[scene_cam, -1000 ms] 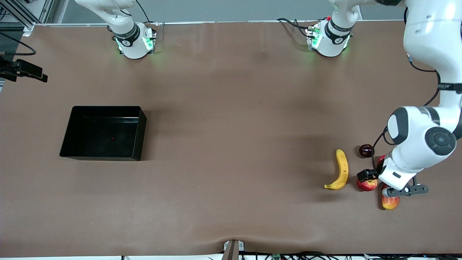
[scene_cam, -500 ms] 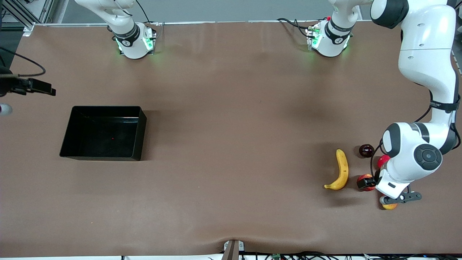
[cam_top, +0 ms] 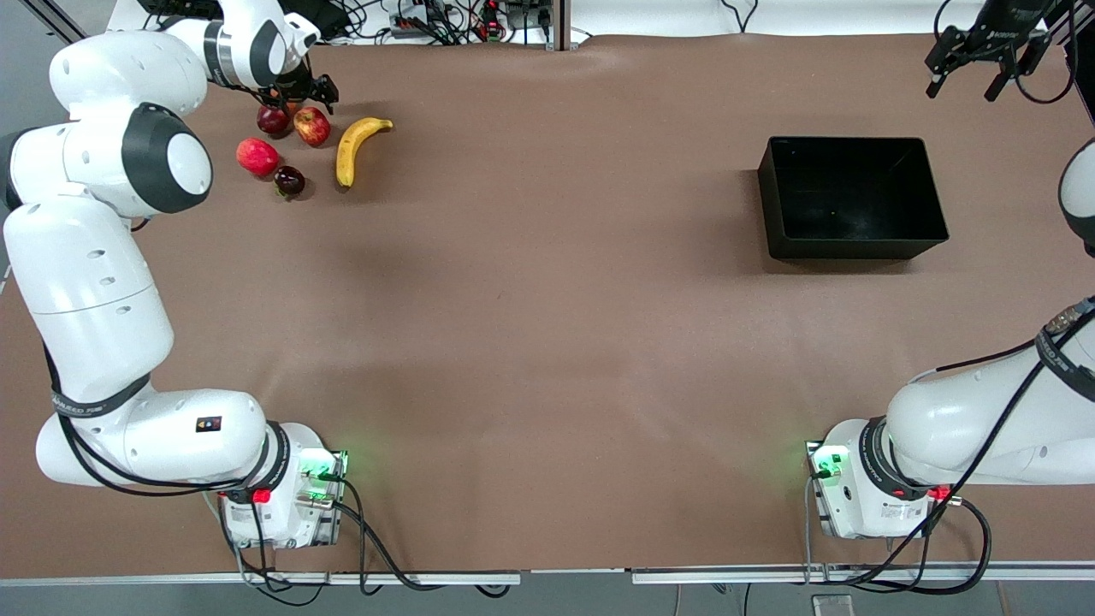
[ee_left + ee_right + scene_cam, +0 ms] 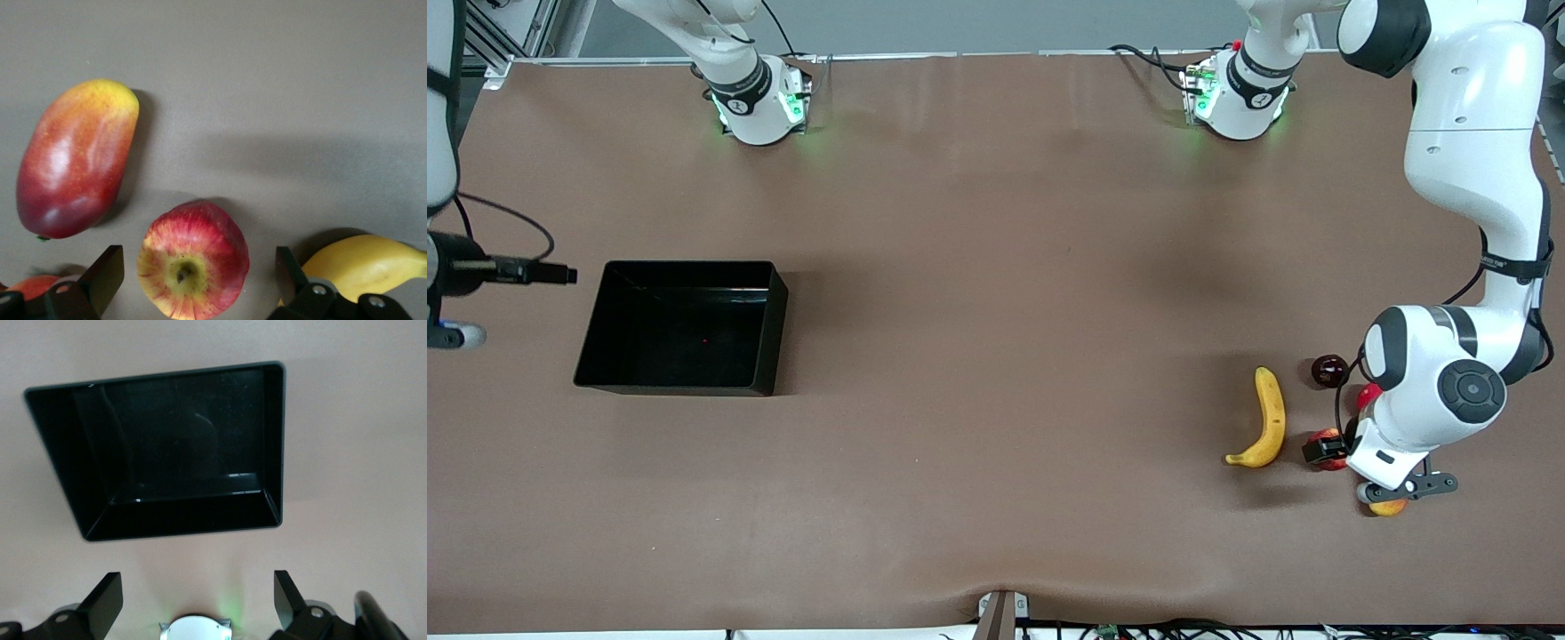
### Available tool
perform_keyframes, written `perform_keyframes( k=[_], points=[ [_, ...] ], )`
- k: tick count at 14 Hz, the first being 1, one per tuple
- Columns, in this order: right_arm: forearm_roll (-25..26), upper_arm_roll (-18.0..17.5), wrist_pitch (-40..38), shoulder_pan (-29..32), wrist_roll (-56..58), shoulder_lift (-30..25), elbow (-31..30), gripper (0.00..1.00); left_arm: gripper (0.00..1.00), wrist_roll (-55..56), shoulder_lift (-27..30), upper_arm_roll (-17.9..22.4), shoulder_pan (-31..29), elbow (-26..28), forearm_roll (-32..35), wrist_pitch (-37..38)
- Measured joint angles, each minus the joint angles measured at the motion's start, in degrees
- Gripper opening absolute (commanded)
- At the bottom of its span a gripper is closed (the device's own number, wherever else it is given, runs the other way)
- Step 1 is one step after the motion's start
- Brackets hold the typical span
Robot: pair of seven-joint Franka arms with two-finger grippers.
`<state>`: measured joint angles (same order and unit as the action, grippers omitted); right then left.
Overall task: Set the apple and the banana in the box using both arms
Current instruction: 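Grasp the red apple with the left gripper while the right gripper grips the box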
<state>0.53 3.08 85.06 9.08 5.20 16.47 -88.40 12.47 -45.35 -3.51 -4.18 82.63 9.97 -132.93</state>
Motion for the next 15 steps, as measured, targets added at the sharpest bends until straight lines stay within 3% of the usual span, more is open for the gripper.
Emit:
perform_keyframes(
  k=[4,5,8,11,12,15],
  points=[
    [0.25,0.08,9.5,1.94,0.7,2.02,-6.57,1.0,1.0,0.0,-1.06,0.01,0.02,-0.02,0.05,-0.02],
    [0.48,0.11,13.27,2.66,1.59,2.07,-9.19,1.0,0.93,0.0,-1.08,0.02,-0.02,-0.02,0.2,-0.02],
    [0.54,0.21,25.5,5.94,8.39,2.24,-17.32,1.0,0.55,0.0,-1.16,0.05,-0.06,-0.02,0.62,-0.02],
    [0.55,0.22,35.53,7.3,11.05,2.38,-24.12,1.0,0.07,0.0,-1.26,0.05,0.01,-0.2,0.74,-0.02],
    [0.56,0.22,38.23,7.37,11.1,2.56,-25.82,0.87,0.0,0.0,-1.27,0.05,0.04,-0.2,0.76,-0.02],
    [0.62,0.22,42.59,7.94,14.25,4.04,-27.87,0.18,0.0,0.0,-1.28,0.05,0.14,-0.2,0.91,-0.02]
  ],
)
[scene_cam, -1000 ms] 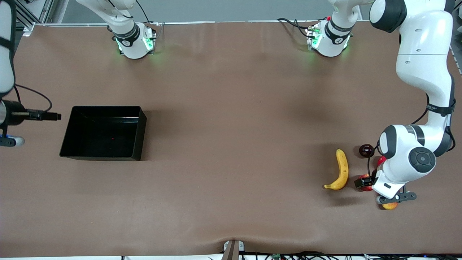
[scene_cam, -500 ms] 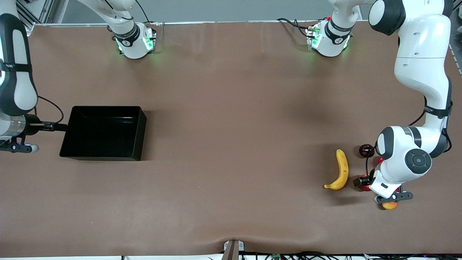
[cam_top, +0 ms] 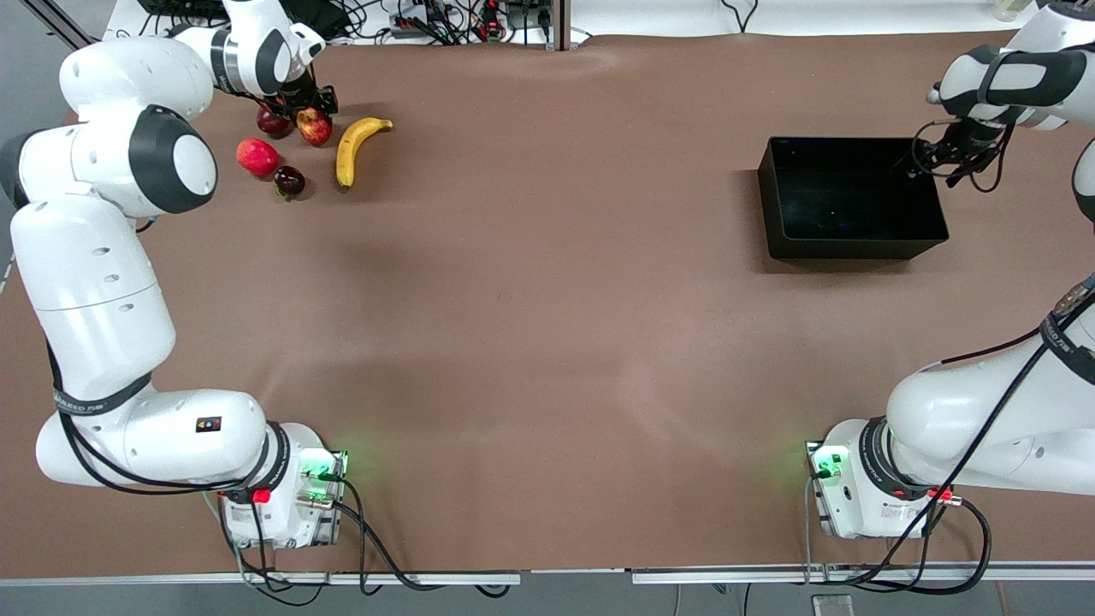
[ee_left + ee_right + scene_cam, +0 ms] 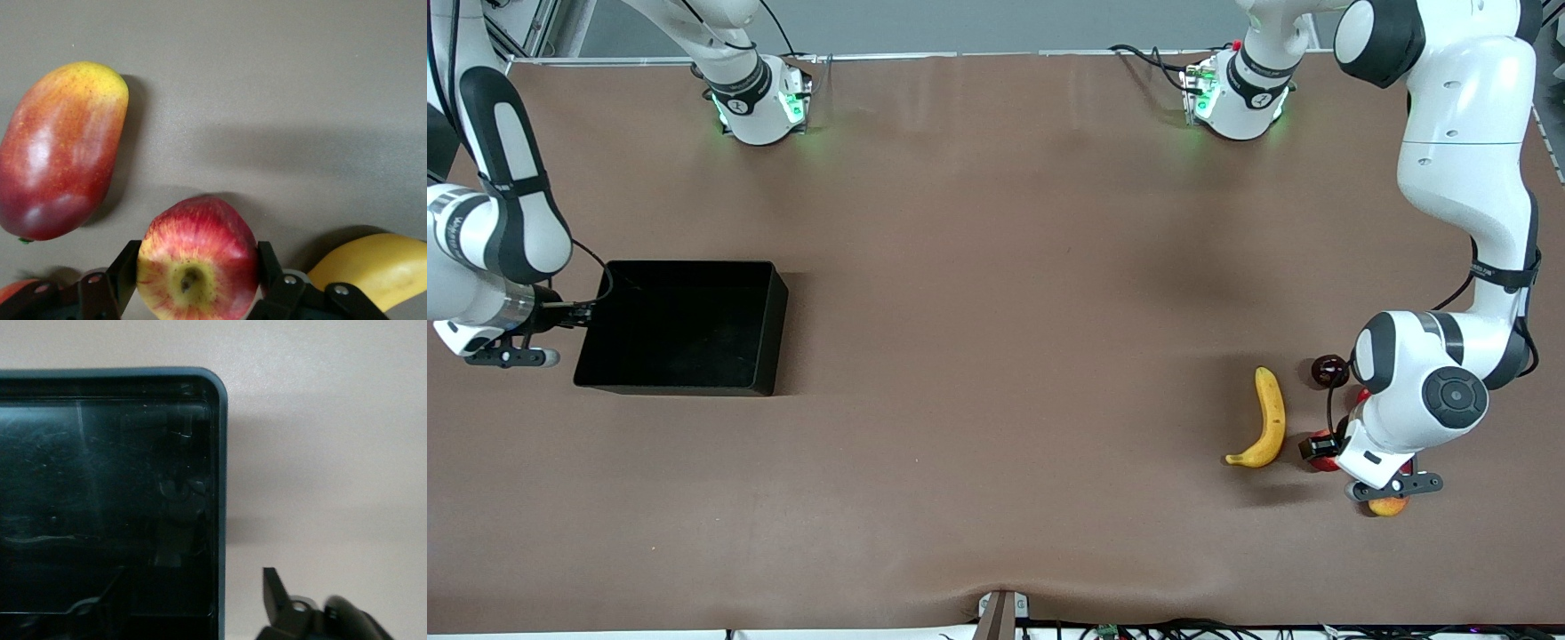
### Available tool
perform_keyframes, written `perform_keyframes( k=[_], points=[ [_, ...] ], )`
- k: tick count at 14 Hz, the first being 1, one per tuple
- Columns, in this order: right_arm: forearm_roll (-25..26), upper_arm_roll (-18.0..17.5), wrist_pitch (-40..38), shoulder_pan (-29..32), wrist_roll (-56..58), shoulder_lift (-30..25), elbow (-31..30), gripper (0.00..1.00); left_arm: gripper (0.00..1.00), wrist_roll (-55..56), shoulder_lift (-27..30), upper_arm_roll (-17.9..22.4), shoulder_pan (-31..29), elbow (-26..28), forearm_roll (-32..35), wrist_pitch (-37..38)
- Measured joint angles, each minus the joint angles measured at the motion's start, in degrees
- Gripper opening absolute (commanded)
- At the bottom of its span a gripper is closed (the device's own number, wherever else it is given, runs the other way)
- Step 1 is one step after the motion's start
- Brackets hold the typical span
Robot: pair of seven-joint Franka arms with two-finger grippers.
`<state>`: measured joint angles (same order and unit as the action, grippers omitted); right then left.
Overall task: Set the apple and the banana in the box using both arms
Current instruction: 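Grasp the red apple with the left gripper while the right gripper grips the box, then slide the box with the right gripper while the left gripper lifts the apple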
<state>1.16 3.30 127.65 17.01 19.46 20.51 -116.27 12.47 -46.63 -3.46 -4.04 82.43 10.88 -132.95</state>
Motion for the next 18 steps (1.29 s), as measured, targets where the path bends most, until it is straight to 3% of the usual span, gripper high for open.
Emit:
perform_keyframes(
  k=[1,2,9,15,18],
  points=[
    [0.0,0.01,0.36,0.39,1.43,0.43,-0.03,0.03,0.0,0.0,0.0,0.0,0.01,0.0,0.03,0.0],
    [0.0,0.01,0.54,0.88,2.64,0.73,-0.02,0.0,0.0,0.0,-0.01,0.0,0.01,-0.02,0.06,0.0],
    [-0.03,-0.34,-1.46,1.55,3.95,0.9,0.34,0.0,0.0,-0.03,0.75,-0.23,0.22,-1.86,0.06,-0.08],
    [-3.58,-2.19,-24.95,0.3,3.36,-0.89,10.88,0.0,0.0,-0.3,2.92,-0.29,0.18,-2.2,0.06,-0.07],
    [-6.21,-2.43,-27.8,-4.58,-3.75,-1.71,12.29,0.0,0.0,-0.3,4.79,-0.68,0.2,-2.41,0.06,0.01]
  ],
)
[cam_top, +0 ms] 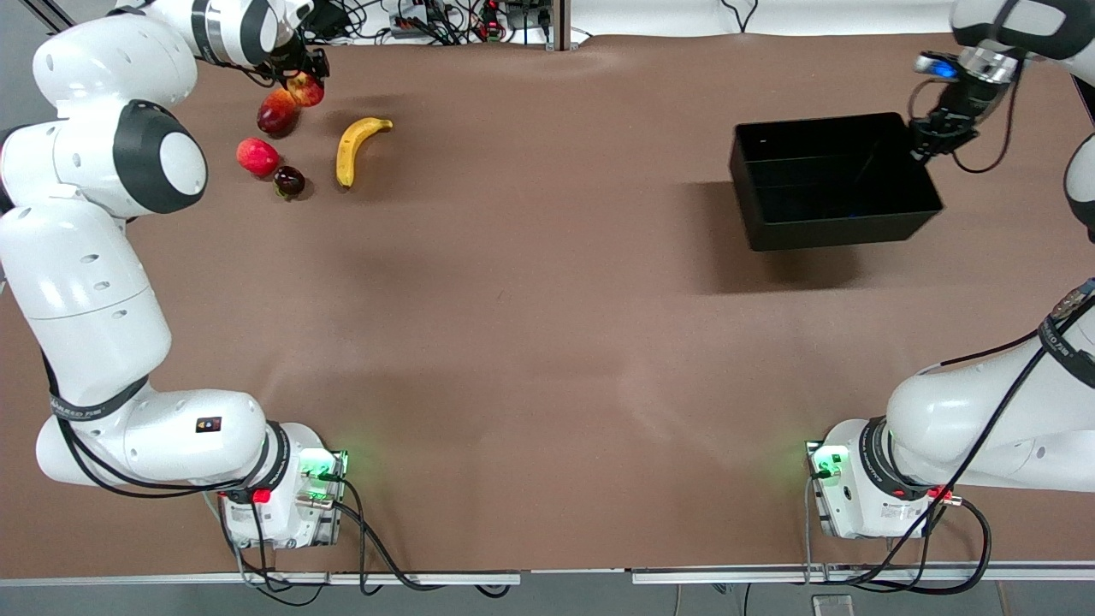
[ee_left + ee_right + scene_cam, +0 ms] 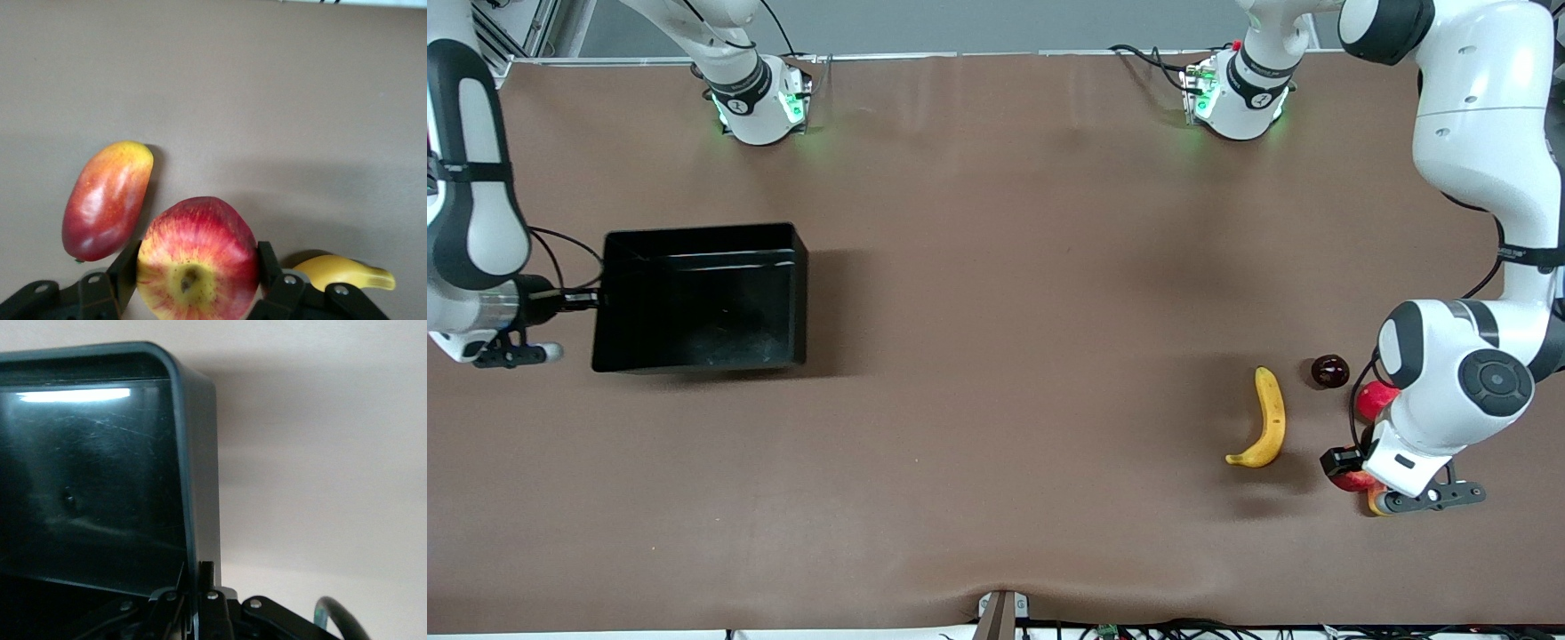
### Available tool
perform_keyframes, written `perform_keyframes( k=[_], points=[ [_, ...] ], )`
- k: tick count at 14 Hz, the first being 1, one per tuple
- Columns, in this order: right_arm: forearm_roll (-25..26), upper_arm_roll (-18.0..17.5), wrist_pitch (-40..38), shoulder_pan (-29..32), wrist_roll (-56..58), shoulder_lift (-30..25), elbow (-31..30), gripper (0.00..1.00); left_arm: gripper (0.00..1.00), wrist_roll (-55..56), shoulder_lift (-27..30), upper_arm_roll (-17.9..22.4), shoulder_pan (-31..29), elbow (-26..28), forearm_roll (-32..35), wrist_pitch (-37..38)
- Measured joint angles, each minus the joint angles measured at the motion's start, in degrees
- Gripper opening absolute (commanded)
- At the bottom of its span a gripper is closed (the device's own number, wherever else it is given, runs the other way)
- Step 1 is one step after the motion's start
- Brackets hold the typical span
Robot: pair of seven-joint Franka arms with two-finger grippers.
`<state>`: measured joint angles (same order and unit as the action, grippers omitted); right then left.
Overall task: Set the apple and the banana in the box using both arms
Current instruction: 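Slide the box with the right gripper while the left gripper lifts the apple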
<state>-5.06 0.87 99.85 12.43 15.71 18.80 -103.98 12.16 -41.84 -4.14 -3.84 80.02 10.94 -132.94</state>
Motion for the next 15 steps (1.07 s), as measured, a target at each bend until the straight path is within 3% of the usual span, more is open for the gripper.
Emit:
perform_keyframes(
  k=[5,10,15],
  points=[
    [-5.18,-0.55,0.13,-13.15,-18.44,-0.48,0.07,0.0,0.0,0.03,3.36,-1.62,0.05,-0.01,0.0,3.01],
    [-15.81,-0.61,3.39,-24.33,-23.9,-0.56,0.18,0.0,0.0,0.16,6.65,-4.0,0.18,-0.04,0.0,7.69],
    [-22.25,-0.64,16.39,-36.28,-30.76,1.89,0.15,0.0,0.0,0.24,9.04,-6.16,0.06,-0.04,-0.5,11.37]
  ],
)
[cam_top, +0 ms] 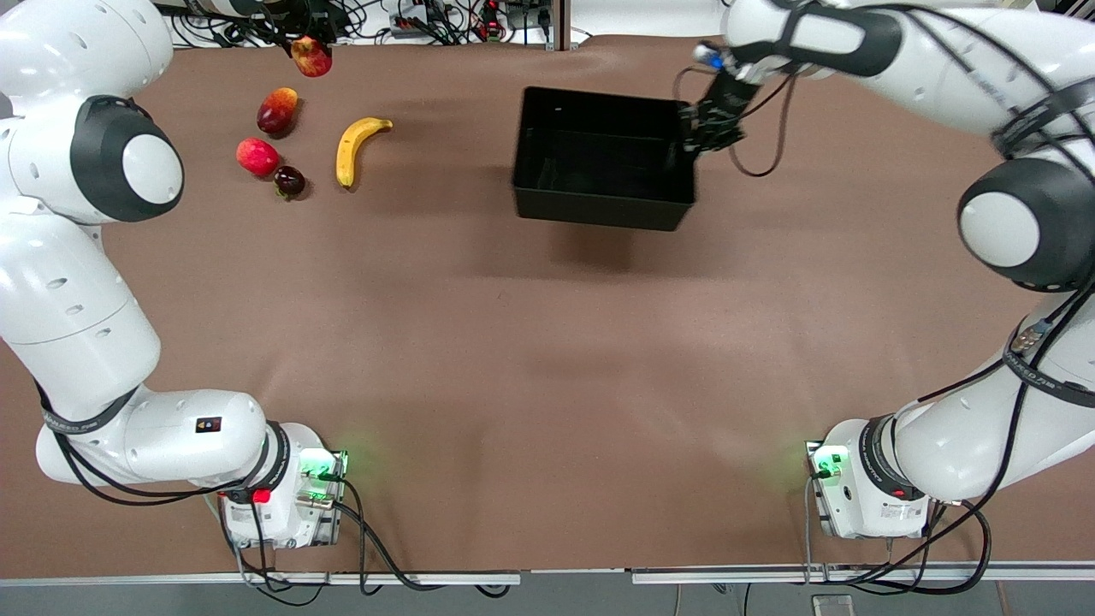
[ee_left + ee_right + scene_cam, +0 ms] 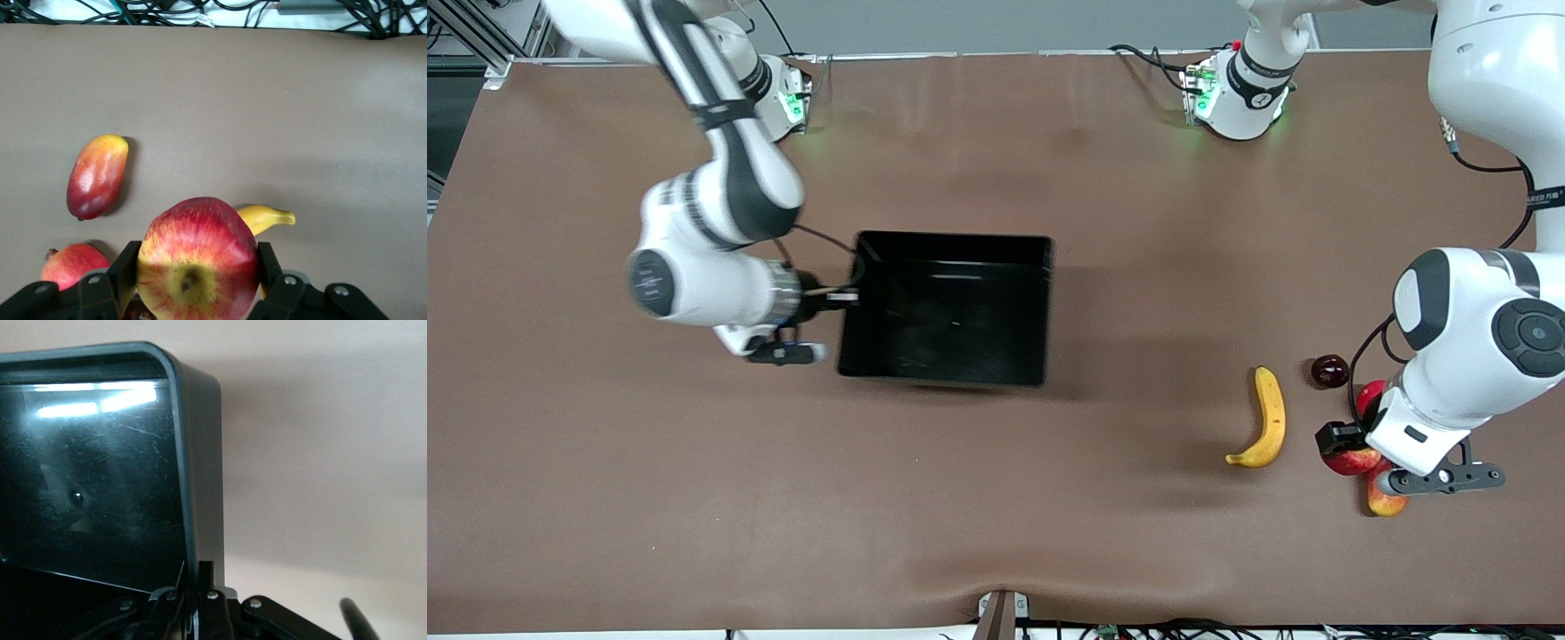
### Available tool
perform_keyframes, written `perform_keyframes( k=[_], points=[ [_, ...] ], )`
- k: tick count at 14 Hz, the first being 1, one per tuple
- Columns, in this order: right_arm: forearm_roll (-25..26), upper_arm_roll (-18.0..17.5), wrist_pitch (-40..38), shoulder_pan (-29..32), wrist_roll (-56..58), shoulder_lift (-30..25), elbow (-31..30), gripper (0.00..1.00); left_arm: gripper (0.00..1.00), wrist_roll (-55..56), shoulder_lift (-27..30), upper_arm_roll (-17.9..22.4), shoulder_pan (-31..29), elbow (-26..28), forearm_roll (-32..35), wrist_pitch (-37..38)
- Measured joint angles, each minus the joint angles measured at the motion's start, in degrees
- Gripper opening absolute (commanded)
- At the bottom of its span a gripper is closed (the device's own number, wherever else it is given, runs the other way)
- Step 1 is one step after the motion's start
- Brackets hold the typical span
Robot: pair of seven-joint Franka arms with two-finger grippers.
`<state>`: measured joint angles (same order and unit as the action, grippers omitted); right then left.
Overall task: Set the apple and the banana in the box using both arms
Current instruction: 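Slide the box with the right gripper while the left gripper lifts the apple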
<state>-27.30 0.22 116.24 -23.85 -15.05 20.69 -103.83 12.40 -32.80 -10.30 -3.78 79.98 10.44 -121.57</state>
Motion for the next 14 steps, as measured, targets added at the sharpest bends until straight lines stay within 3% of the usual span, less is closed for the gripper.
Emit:
perform_keyframes(
  k=[3,7,8,9,14],
  points=[
    [-1.42,0.0,8.43,-6.98,-6.07,4.33,0.84,0.0,0.0,0.2,1.6,-1.32,0.02,0.0,-2.69,2.98],
    [-2.9,0.07,12.71,-12.68,-10.77,11.7,5.63,0.0,0.0,1.66,3.86,-2.26,0.67,0.07,-3.84,6.38],
    [-2.92,0.1,13.92,-13.61,-11.47,13.46,6.87,0.26,0.0,2.78,4.2,-2.62,1.53,0.14,-3.84,7.16],
    [-2.95,0.11,15.16,-14.31,-11.9,14.96,7.9,0.99,0.0,4.75,4.41,-2.98,2.95,0.29,-3.84,7.74],
    [-2.95,1.73,13.28,-14.1,-12.21,14.94,11.57,1.0,0.0,20.04,4.98,-3.52,12.48,3.62,-3.71,8.44]
  ],
)
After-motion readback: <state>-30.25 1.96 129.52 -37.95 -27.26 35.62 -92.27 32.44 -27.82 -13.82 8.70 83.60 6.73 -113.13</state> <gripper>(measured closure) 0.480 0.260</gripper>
